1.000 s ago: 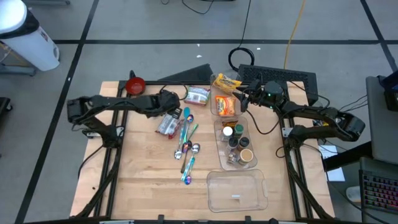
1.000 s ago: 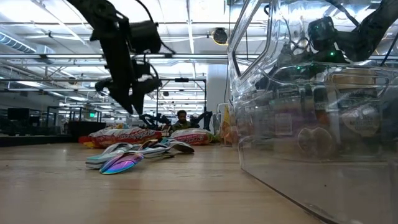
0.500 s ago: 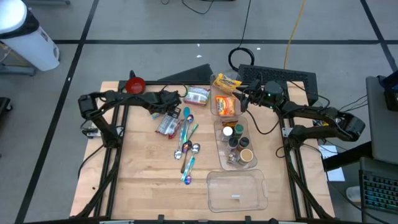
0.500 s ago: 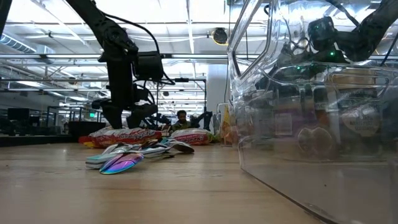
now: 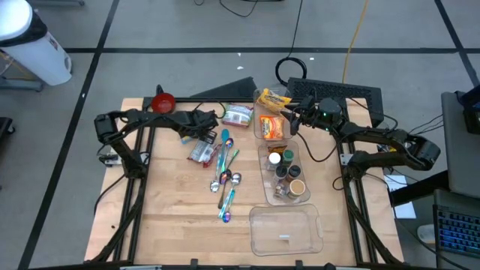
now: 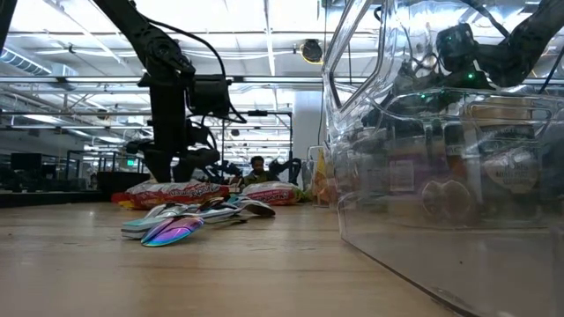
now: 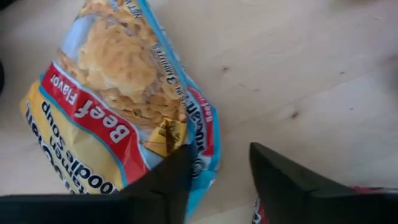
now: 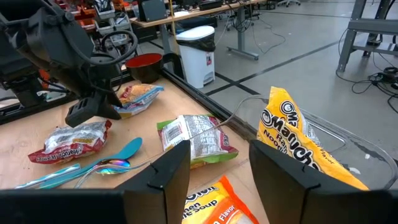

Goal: Pick & Place Food Item
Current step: Put the blue noodle pack into the top transparent bin

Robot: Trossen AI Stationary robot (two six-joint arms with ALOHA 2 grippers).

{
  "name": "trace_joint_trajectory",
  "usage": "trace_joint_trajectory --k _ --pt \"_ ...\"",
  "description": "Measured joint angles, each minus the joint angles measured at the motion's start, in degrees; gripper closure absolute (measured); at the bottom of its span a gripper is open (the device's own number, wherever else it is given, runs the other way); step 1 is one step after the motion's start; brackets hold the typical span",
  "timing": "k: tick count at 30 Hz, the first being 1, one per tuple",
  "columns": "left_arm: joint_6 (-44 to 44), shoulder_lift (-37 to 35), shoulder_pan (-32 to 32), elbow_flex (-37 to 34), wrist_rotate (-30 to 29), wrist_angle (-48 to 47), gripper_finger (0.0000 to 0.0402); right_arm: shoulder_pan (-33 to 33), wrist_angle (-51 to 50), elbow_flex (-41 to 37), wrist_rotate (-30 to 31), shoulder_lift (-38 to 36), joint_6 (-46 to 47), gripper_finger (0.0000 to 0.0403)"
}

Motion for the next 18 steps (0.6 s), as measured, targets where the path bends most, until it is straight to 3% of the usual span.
trace_joint_trajectory --k 9,13,18 --pt "3.56 -0.01 0.0 0.1 2.62 0.02 0.039 0.01 -0.01 0.0 -0.01 0.0 0.0 0.0248" --pt "4.85 -0.72 -0.03 1.31 2.56 -0.39 0.0387 0.01 -0.01 0.0 -0.01 -0.01 0.0 0.0248" --pt "4.17 -3.79 -1.57 2.72 -3.81 -0.46 0.0396 0.0 0.01 0.0 0.0 0.01 0.0 0.0248"
